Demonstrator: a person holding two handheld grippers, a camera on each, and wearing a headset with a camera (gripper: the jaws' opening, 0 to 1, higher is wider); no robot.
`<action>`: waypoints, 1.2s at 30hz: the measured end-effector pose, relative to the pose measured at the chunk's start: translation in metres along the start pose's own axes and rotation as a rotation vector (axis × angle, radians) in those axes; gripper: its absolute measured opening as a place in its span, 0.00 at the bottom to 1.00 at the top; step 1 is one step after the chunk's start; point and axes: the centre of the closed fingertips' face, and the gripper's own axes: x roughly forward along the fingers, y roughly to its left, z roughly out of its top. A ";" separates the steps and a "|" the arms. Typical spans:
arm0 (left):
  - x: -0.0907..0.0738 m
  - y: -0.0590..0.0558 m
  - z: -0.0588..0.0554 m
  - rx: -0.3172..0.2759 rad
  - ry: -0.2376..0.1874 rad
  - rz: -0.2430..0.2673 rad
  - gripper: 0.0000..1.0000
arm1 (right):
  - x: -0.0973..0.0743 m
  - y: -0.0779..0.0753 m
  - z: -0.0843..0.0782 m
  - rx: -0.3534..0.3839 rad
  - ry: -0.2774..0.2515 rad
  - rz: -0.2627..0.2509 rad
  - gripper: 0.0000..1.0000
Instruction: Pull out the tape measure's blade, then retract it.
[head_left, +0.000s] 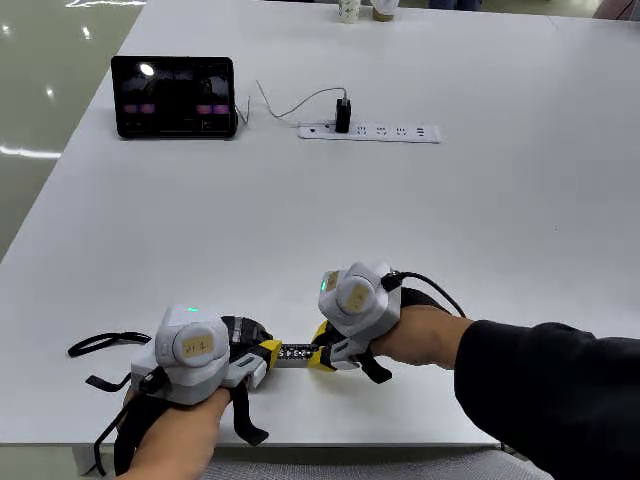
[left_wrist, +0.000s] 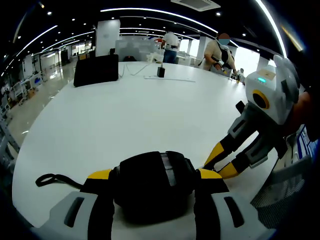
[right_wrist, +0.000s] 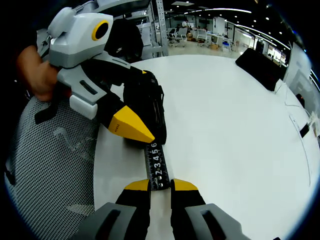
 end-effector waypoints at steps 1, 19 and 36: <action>0.000 0.000 0.000 0.000 0.000 0.000 0.60 | 0.000 0.000 0.000 -0.001 -0.001 0.000 0.12; -0.001 0.000 0.000 -0.012 -0.004 0.001 0.59 | 0.004 0.001 0.006 -0.002 -0.022 0.002 0.12; -0.001 0.001 0.000 -0.013 -0.006 -0.004 0.59 | 0.008 0.002 0.012 0.001 -0.032 -0.001 0.12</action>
